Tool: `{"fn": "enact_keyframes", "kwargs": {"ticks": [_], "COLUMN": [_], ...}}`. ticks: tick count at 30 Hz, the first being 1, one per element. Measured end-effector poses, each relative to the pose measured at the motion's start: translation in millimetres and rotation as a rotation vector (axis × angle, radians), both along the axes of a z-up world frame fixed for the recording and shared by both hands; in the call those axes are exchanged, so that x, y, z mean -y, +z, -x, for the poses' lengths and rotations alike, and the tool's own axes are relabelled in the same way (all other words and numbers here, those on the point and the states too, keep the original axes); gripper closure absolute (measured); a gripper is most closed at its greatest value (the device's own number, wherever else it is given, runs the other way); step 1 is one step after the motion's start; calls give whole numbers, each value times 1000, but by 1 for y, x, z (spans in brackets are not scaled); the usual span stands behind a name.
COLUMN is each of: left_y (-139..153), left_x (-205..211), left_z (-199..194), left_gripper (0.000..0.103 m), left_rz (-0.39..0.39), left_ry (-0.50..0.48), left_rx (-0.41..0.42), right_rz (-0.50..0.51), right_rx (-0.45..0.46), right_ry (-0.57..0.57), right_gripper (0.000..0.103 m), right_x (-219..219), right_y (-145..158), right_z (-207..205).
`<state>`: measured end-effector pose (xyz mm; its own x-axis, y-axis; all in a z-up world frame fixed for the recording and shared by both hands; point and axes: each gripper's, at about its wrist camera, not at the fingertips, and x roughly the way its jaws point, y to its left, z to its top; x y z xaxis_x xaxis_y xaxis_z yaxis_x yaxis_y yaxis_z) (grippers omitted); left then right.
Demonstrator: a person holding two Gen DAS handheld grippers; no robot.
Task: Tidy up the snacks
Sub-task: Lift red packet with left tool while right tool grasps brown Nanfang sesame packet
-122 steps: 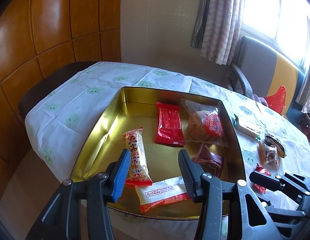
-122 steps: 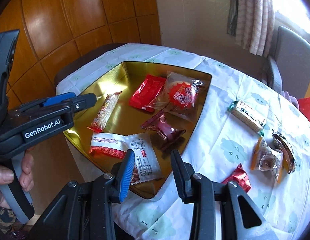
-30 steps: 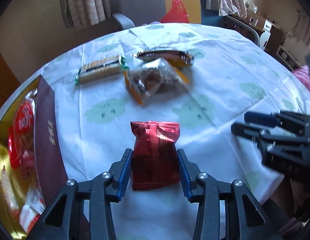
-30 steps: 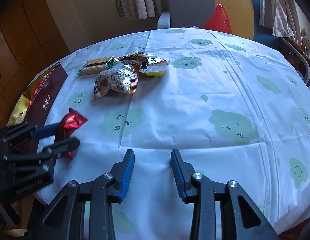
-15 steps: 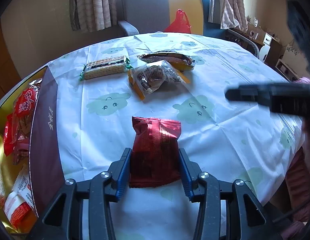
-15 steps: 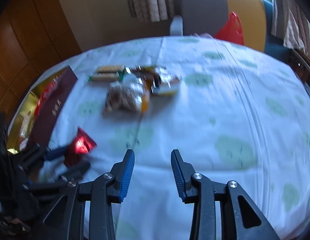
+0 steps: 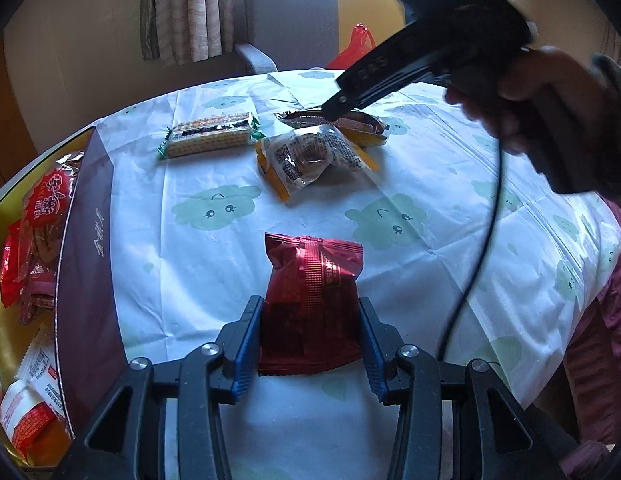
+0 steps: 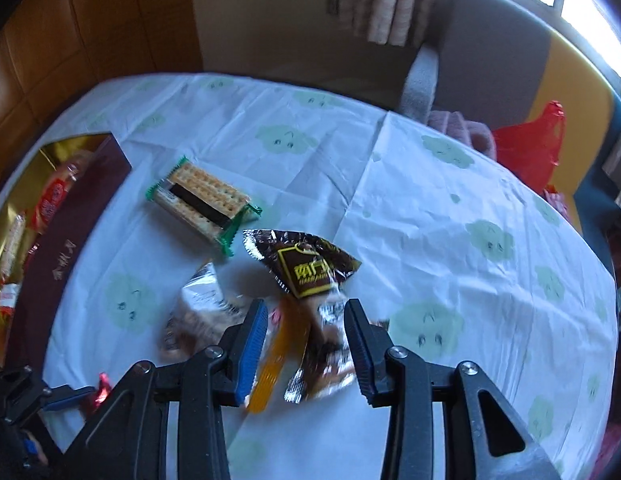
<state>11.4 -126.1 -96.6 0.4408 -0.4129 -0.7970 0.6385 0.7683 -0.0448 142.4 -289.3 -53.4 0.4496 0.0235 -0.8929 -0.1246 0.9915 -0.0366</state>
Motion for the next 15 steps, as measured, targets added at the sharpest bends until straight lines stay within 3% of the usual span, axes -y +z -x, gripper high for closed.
{"fn": "enact_keyframes", "kwargs": {"ticks": [2,6,7,8,10,15], "left_y": [0,0,0,0,0,-1], "left_x": [0,-1,-1,-1,0,0], "left_z": [0,-1,-1,-1,-1,-1], "left_gripper": [57,57,57,57,57,57], "left_rz": [-1,7,7,7,6,8], "left_ry": [-3,-2,-2,-2,-1,4], "left_rx": [-1,-10,-9,-9,-7,-7], "right_rz": [54,32,19,-11,3,22], "right_rx": [-24,-125,-141,-126,-112,-58], "right_ry": [5,12,-3,-16,-55,-180], "right_gripper": [58,57,61,69,72,73], "right_x": [2,12,16,21,29,55], "right_y": [-9,-31,-35,-33,-30,-15], "right_z": [-16,-35,-36,-33,-23,27]}}
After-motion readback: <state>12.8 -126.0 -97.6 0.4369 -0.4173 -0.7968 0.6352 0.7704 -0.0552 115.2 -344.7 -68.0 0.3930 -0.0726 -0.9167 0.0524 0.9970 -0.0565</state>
